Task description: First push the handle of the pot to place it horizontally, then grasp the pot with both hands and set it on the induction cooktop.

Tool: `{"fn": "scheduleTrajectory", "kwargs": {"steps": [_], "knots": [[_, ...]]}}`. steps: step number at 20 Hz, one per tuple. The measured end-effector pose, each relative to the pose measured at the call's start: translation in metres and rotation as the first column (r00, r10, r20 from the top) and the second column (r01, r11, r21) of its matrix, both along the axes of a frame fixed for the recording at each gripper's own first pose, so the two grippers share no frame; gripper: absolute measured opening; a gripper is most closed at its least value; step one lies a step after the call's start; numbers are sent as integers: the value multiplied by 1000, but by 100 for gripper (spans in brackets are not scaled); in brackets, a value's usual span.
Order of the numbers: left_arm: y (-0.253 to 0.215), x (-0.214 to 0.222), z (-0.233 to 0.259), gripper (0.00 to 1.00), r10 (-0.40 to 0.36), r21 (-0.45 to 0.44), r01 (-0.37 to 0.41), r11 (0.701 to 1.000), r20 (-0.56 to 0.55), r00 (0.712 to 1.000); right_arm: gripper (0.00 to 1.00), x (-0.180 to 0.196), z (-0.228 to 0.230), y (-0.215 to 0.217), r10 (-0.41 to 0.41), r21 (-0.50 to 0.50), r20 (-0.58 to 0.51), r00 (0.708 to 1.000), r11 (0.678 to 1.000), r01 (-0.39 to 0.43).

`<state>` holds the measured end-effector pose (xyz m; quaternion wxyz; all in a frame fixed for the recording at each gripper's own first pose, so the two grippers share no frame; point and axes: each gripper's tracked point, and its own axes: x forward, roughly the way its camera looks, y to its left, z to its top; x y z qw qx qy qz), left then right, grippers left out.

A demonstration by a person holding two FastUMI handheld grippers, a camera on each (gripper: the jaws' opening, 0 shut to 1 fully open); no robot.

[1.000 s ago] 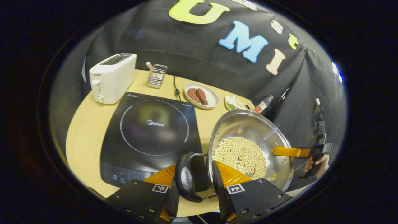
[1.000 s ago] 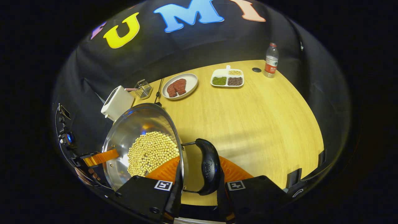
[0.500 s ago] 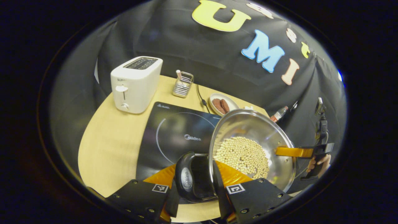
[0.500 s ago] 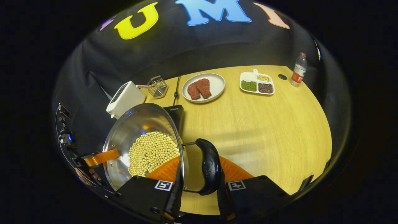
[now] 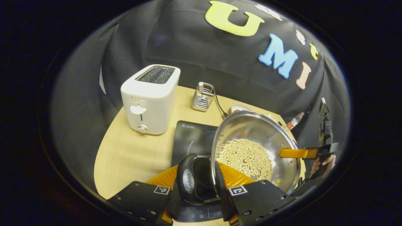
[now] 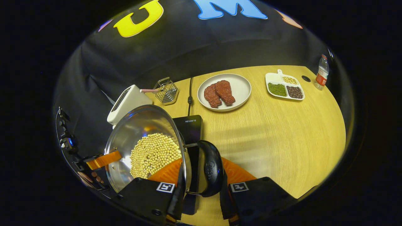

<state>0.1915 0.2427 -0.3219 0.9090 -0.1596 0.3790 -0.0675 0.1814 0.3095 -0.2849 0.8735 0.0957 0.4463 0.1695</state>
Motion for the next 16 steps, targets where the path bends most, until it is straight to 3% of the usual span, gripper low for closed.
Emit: {"fn": "scheduleTrajectory", "kwargs": {"steps": [8,12,15,16], "knots": [[15,27,-25,52,-6,31,6,1000,-10,1000,46,22,-25,19,-11,26,-31,999,1000,12],[16,33,-31,52,-12,41,13,999,-19,1000,51,25,-33,22,-15,30,-51,999,999,16],[21,35,-40,52,-9,36,10,999,-21,1000,48,28,-39,26,-12,46,-55,998,999,15],[20,42,-45,55,0,23,1,1000,-16,1000,53,30,-35,26,-12,45,-44,999,999,14]]}}
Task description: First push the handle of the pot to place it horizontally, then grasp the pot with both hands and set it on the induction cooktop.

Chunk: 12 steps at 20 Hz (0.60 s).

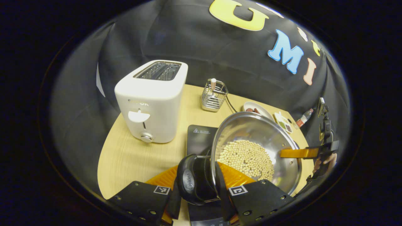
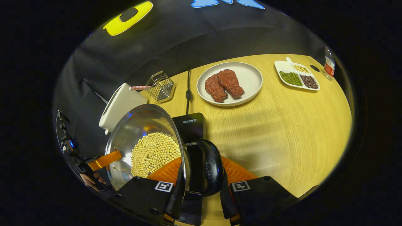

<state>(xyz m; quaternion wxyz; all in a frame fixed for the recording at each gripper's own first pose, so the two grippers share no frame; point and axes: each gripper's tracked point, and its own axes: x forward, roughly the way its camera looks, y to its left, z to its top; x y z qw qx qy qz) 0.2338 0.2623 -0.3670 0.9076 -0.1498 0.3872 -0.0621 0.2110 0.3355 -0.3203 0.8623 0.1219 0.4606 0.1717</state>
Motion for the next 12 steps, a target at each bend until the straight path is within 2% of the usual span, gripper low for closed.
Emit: {"fn": "scheduleTrajectory", "kwargs": {"steps": [1,2,3,4,6,7,8,9,10,12], "knots": [[3,-4,0,55,5,-10,-5,1000,-2,1000,49,3,1,0,3,5,12,1000,1000,-3],[3,-4,0,52,13,-34,-13,999,3,1000,53,3,1,2,6,7,16,1000,1000,-6],[3,-4,1,55,18,-46,-18,999,9,1000,54,1,1,2,12,13,12,1000,1000,-12],[4,-4,2,52,18,-51,-17,999,16,1000,51,1,0,2,12,14,11,1000,1000,-12],[4,-4,2,55,19,-56,-18,998,21,1000,53,1,-2,2,3,14,8,1000,1000,-4],[4,-4,2,56,19,-58,-17,998,25,1000,57,1,-3,3,2,13,6,1000,1000,-2],[3,-3,2,55,17,-61,-16,998,27,999,54,0,-2,2,-2,9,4,1000,1000,2],[3,-3,1,53,14,-61,-12,998,28,1000,57,0,-2,2,-4,6,-2,1000,1000,4],[4,-2,0,57,11,-59,-10,998,27,1000,54,-1,-2,1,-6,2,-2,1000,1000,6],[2,-3,0,55,8,-59,-6,998,24,1000,55,-4,0,0,-9,0,-7,1000,1000,9]]}}
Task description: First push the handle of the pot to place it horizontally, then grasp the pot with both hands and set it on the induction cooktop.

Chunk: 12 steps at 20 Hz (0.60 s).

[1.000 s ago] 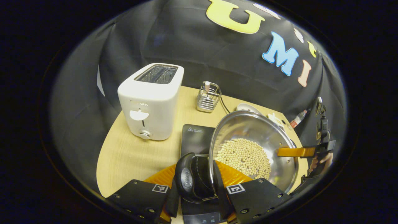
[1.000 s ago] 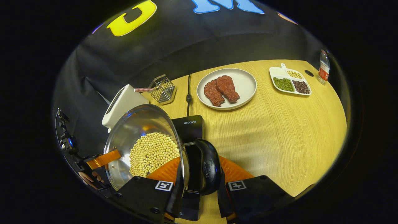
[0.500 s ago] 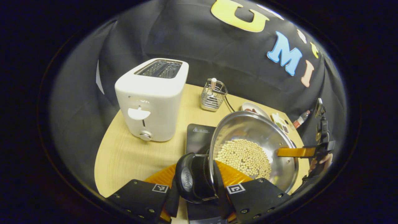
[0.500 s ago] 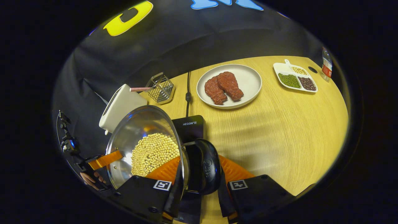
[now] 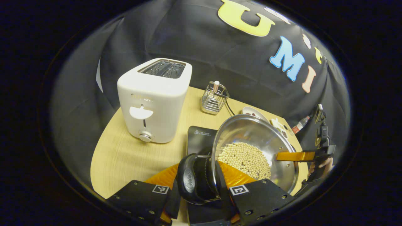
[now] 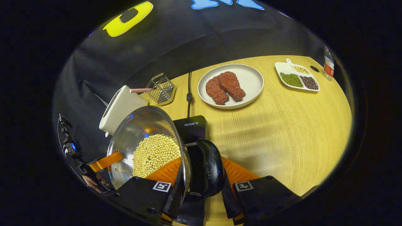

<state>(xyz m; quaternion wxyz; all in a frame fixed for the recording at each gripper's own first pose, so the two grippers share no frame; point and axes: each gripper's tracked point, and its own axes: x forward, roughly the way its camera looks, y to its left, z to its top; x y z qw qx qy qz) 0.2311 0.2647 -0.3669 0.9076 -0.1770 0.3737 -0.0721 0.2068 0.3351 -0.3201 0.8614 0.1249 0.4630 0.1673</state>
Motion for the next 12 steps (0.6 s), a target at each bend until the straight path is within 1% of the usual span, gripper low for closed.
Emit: {"fn": "scheduleTrajectory", "kwargs": {"steps": [2,3,4,5,6,7,8,9,10,12], "knots": [[0,-2,1,56,0,3,0,1000,-1,1000,53,-4,1,-3,1,-11,-10,1000,1000,-1],[0,-2,1,52,-3,12,3,1000,3,1000,56,-4,2,-6,3,-22,-8,1000,1000,-4],[0,-1,1,59,-10,23,10,1000,7,1000,67,-6,2,-8,9,-29,-6,1000,1000,-9],[0,-3,1,52,-17,36,17,999,2,1000,75,-8,4,-11,12,-35,-2,1000,999,-12],[0,-3,1,60,-18,48,17,999,2,1000,97,-8,6,-13,13,-38,6,1000,999,-13],[0,-3,1,67,-16,57,16,998,0,1000,98,-7,9,-16,12,-44,16,1000,999,-11],[1,-6,1,60,-18,63,19,998,-7,1000,98,-8,12,-19,10,-52,26,1000,999,-9],[1,-8,3,68,-12,65,12,998,-7,1000,98,-9,15,-22,11,-58,35,999,998,-9],[2,-8,5,61,2,67,-2,998,-3,1000,98,-11,18,-25,12,-63,42,999,998,-10],[6,-10,11,61,22,76,-23,997,22,1000,98,-17,24,-32,16,-75,56,998,997,-12]]}}
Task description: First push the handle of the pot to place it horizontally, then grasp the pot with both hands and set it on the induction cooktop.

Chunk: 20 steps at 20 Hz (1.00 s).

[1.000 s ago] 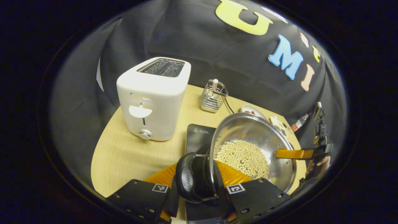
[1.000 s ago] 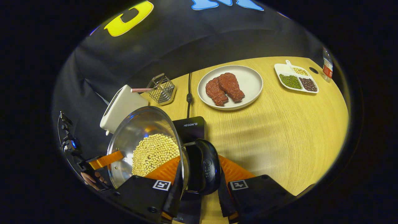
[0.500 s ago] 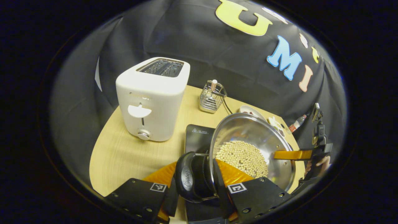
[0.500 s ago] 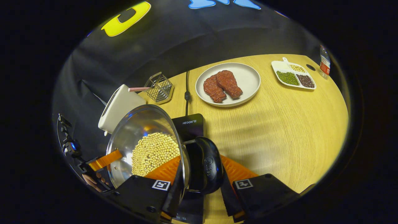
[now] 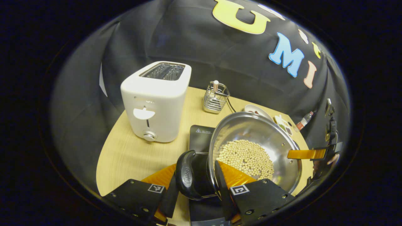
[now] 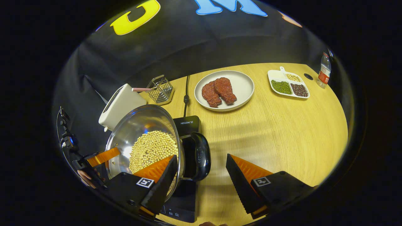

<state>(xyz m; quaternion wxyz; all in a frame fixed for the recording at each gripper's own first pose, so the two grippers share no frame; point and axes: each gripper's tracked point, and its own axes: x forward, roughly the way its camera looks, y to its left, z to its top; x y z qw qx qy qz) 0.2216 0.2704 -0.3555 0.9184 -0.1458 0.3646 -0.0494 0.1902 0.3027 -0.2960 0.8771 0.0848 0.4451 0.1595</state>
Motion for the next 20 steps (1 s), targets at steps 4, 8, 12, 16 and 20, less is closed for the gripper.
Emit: {"fn": "scheduleTrajectory", "kwargs": {"steps": [4,8,12,16,20], "knots": [[12,-7,26,60,53,36,-55,998,61,997,99,-8,22,-14,9,20,56,998,1000,-11],[13,-16,66,60,46,127,-64,990,140,989,98,-7,47,-46,-11,-20,151,988,1000,15],[-1,-24,113,60,50,211,-102,972,239,970,98,-12,72,-86,-33,-29,217,976,999,40],[-55,-41,176,60,65,189,-142,972,365,929,98,-16,106,-134,-26,-62,330,944,997,50],[-114,-61,245,60,76,202,-206,957,512,855,98,-25,152,-188,-17,-100,477,879,992,73]]}}
